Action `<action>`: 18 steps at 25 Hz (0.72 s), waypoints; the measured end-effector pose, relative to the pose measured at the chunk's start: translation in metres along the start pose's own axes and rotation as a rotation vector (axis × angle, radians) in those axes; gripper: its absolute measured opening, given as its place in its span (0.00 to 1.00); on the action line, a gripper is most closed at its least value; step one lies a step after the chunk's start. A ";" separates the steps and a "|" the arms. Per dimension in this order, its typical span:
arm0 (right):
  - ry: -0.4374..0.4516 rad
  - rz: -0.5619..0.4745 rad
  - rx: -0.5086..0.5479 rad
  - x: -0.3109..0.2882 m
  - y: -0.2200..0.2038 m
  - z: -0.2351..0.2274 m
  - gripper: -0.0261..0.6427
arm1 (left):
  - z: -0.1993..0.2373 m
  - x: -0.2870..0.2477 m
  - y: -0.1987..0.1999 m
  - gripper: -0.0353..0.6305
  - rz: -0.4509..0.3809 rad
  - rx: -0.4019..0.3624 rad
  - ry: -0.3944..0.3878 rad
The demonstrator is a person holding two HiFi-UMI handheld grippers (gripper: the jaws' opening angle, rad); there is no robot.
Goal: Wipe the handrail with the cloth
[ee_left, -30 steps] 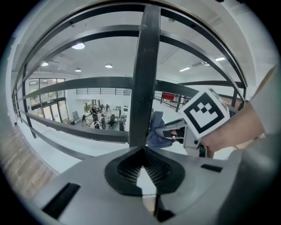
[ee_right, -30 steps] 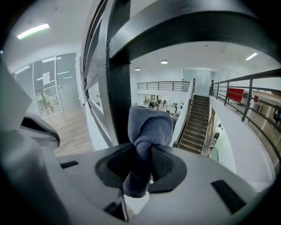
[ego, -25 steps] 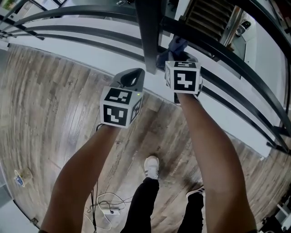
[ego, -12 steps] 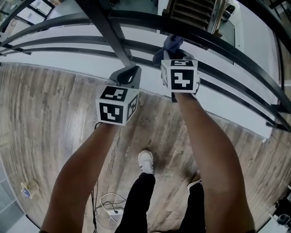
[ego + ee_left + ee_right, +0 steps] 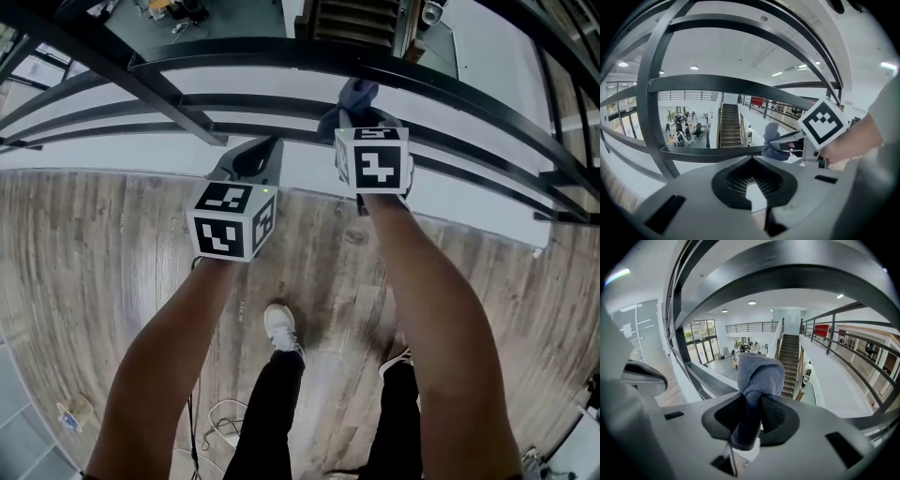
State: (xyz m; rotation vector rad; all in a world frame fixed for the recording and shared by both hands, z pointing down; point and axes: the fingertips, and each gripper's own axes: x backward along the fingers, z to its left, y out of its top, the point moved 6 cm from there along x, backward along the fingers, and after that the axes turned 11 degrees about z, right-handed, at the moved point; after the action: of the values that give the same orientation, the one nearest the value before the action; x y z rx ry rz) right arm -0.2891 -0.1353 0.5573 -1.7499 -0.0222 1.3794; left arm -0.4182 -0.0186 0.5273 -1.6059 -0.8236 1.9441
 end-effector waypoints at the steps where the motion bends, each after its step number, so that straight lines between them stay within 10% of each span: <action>1: -0.005 -0.002 -0.013 0.004 -0.007 -0.012 0.18 | -0.011 -0.005 0.003 0.05 0.000 0.000 -0.006; 18: -0.103 -0.024 -0.149 0.083 -0.109 -0.222 0.18 | -0.211 -0.093 0.046 0.05 0.024 -0.025 -0.132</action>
State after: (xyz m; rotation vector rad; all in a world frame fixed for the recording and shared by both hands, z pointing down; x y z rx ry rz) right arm -0.0296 -0.1622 0.5603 -1.7922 -0.2072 1.4812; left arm -0.1926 -0.0852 0.5320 -1.5211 -0.8864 2.0826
